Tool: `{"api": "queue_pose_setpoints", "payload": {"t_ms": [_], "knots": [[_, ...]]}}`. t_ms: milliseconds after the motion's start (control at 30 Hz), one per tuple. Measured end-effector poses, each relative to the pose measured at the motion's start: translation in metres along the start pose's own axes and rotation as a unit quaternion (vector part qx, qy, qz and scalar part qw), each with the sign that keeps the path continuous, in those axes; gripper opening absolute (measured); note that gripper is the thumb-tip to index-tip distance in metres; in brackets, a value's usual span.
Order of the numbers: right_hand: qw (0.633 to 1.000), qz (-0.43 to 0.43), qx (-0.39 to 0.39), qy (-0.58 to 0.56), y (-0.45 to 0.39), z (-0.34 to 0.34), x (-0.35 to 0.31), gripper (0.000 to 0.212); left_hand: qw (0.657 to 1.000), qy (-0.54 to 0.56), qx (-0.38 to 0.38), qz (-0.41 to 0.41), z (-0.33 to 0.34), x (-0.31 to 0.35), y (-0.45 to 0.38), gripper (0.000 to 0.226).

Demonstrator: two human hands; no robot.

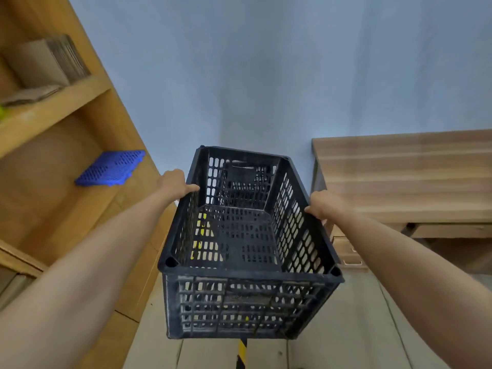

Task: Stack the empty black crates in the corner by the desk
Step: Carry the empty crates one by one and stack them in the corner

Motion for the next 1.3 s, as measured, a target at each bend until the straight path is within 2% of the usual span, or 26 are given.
{"api": "queue_pose_setpoints", "payload": {"t_ms": [100, 167, 267, 600, 867, 1100, 1300], "knots": [[0.999, 0.009, -0.028, -0.037, -0.039, -0.013, 0.014, 0.032, 0.997, 0.012, -0.068, -0.027, 0.013, 0.017, -0.031, 0.049], [0.993, 0.025, -0.075, -0.085, -0.060, -0.010, 0.022, 0.026, 0.993, 0.021, -0.108, -0.044, 0.027, 0.023, -0.050, 0.057], [0.984, 0.044, -0.121, -0.121, -0.090, -0.004, 0.031, 0.027, 0.991, 0.038, -0.118, -0.060, 0.037, 0.031, -0.073, 0.064], [0.978, 0.081, -0.115, -0.156, -0.216, -0.008, 0.035, 0.023, 0.989, 0.039, -0.140, -0.011, 0.060, 0.067, -0.205, 0.028], [0.983, 0.124, -0.106, -0.082, -0.315, -0.047, 0.020, 0.042, 0.988, 0.024, -0.148, 0.038, 0.059, 0.087, -0.327, 0.021], [0.981, 0.126, -0.103, -0.104, -0.368, -0.048, 0.015, 0.028, 0.988, 0.031, -0.145, 0.050, 0.072, 0.106, -0.392, 0.024], [0.984, 0.108, -0.091, -0.109, -0.408, -0.050, 0.030, 0.028, 0.991, 0.024, -0.130, 0.036, 0.084, 0.126, -0.425, 0.028]]}}
Point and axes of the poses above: each hand's wrist, its own y-axis away from the middle knuckle, its own z-axis out of the palm, x = y × z, the point moved 10 cm from there along -y, towards the middle knuckle, and after that the axes turned 13 degrees about -z, right-handed, at the moved point
